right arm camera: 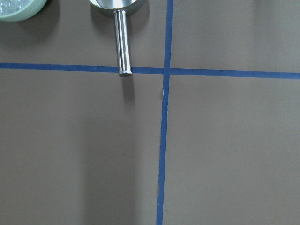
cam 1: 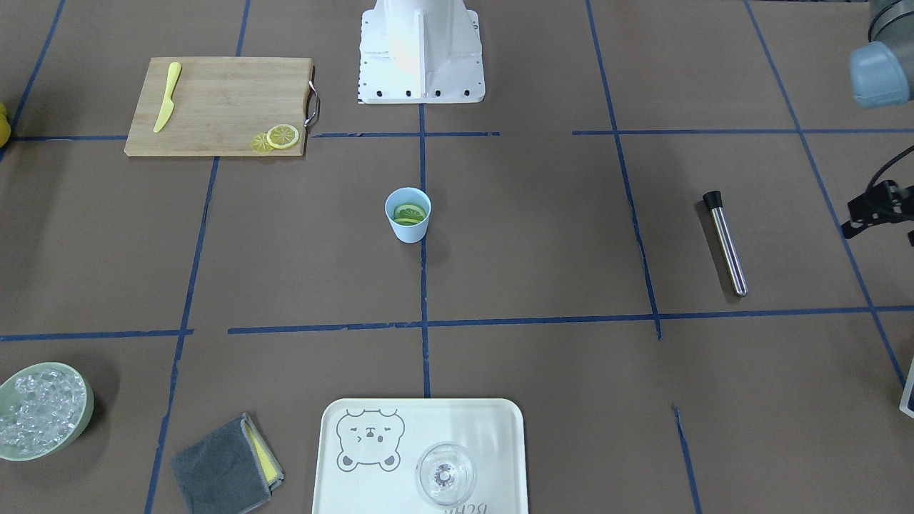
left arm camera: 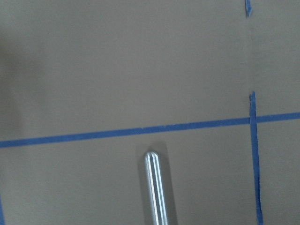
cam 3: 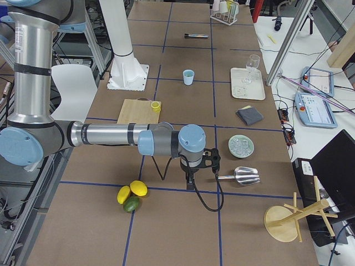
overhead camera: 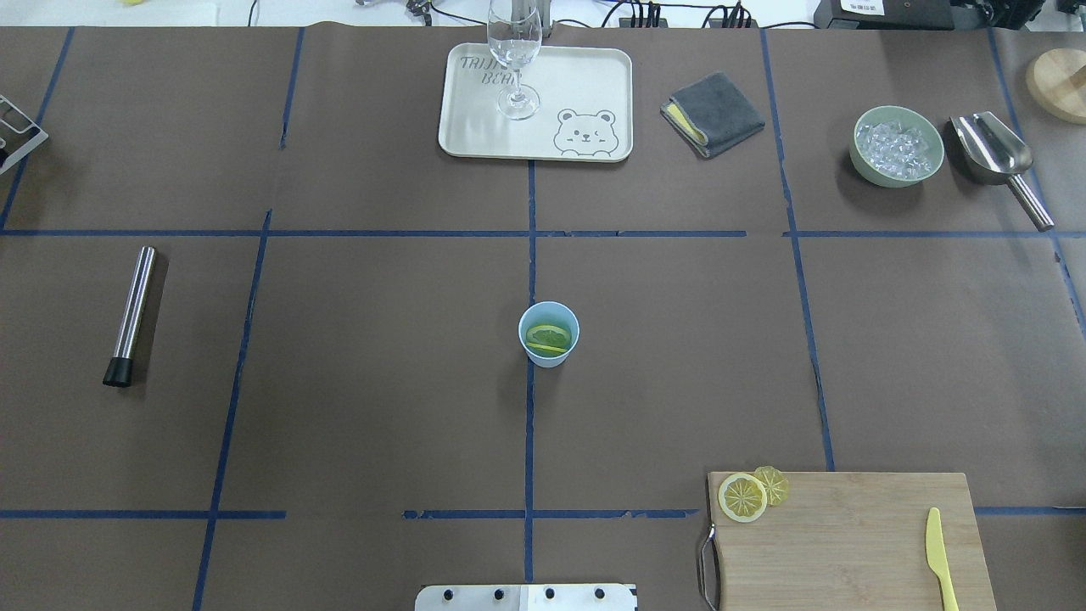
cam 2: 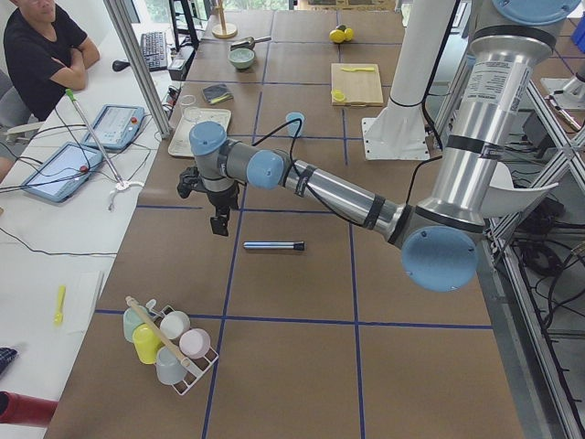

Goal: Squeeze lemon into cup

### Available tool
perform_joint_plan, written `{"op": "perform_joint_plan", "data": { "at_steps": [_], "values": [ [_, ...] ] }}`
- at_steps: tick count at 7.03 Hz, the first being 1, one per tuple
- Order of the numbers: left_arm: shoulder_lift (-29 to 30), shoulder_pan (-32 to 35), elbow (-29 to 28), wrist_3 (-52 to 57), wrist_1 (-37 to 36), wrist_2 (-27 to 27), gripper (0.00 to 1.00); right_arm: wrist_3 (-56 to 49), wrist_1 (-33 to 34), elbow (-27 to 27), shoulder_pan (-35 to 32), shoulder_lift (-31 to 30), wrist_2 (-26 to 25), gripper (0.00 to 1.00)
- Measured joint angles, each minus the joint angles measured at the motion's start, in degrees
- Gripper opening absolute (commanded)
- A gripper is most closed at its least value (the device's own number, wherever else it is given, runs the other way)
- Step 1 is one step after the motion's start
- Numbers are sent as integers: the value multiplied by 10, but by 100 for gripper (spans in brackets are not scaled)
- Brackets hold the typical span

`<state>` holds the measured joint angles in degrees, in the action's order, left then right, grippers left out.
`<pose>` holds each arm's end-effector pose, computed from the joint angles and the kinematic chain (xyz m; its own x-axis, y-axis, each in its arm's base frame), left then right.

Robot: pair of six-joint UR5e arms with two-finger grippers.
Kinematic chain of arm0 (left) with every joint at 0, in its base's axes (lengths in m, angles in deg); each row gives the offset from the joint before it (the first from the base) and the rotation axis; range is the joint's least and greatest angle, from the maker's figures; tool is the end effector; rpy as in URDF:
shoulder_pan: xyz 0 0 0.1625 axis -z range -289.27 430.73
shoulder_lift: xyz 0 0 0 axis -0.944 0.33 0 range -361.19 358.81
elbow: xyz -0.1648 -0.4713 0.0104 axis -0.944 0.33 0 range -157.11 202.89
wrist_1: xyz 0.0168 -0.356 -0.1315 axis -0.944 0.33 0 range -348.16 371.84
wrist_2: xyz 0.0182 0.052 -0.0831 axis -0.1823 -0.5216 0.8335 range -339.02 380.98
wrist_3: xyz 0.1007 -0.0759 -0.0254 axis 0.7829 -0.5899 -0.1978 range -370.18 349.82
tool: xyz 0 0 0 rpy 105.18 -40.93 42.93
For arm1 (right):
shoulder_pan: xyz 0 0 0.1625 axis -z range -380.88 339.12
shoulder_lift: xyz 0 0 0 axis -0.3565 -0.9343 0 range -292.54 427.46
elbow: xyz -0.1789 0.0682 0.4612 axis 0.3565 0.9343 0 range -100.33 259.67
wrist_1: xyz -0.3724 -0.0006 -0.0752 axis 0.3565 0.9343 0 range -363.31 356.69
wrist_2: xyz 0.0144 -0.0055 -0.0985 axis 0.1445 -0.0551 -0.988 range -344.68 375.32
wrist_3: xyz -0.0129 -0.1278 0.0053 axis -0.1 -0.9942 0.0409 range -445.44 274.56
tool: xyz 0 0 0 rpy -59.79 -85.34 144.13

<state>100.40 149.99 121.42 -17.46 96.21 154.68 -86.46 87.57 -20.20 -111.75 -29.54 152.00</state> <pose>0.0596 -0.5527 0.5944 0.6955 0.1817 -0.6952 -0.0932 0.9821 0.1635 0.0458 -0.3965 0.7250 0.6865 -0.0326 0.7264 -0.0028 0.9989 0.0475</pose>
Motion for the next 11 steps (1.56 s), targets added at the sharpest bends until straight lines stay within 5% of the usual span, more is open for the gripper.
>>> {"op": "perform_joint_plan", "data": {
  "at_steps": [4,11],
  "values": [
    [-89,108,-33,134,20,3,100,9,0,4,1,18,0,100],
    [-105,120,-53,124,29,7,100,9,0,1,1,22,1,100]
  ]
}}
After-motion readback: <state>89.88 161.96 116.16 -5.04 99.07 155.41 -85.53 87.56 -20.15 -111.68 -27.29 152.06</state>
